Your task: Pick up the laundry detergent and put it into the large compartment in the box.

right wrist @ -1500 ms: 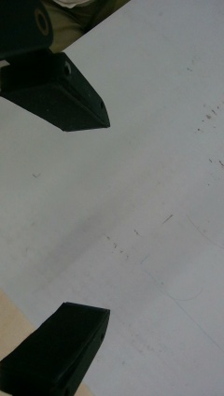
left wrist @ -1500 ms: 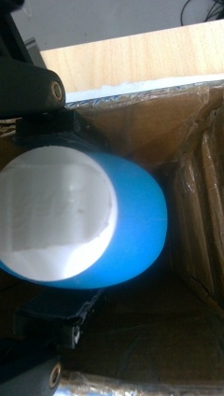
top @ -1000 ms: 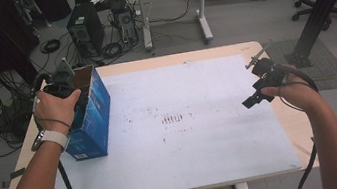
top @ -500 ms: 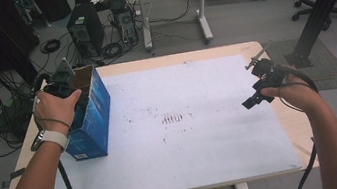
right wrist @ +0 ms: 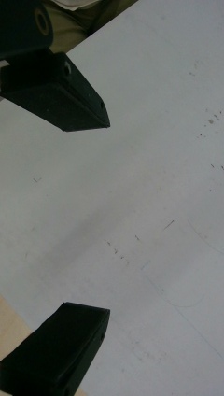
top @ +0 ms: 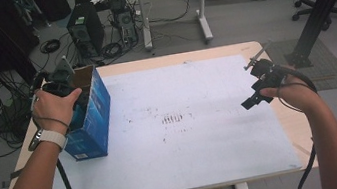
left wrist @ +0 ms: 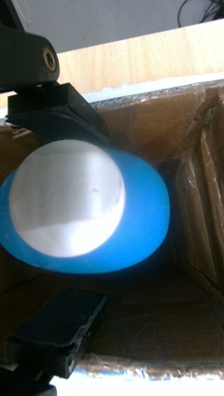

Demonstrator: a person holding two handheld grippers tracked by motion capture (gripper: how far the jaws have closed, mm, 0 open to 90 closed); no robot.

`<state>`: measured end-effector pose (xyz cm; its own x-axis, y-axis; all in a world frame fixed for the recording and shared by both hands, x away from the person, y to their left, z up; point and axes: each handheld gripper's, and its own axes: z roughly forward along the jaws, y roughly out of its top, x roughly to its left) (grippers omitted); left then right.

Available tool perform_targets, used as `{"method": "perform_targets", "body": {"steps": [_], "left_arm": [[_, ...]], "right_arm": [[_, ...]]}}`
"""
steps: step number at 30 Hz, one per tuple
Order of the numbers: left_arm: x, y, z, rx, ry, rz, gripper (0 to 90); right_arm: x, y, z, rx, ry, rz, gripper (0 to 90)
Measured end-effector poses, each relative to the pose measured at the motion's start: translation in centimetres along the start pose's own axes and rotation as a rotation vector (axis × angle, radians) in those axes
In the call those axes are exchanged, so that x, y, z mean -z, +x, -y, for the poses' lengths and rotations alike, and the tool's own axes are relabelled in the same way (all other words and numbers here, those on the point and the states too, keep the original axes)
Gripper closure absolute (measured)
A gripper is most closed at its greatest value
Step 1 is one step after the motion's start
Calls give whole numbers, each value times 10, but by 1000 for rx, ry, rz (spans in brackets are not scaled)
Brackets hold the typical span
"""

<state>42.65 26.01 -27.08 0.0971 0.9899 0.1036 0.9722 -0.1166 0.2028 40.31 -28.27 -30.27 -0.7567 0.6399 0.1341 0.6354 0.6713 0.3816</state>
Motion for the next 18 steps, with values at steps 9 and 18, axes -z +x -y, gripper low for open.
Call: {"method": "perform_targets", "body": {"steps": [9, 18], "left_arm": [[5, 2, 0, 9, 0, 25, 196], [13, 4, 1, 14, -3, 41, 144]], "right_arm": [[0, 0, 1, 0, 3, 0, 82], [1, 2, 0, -1, -1, -2, 83]]}}
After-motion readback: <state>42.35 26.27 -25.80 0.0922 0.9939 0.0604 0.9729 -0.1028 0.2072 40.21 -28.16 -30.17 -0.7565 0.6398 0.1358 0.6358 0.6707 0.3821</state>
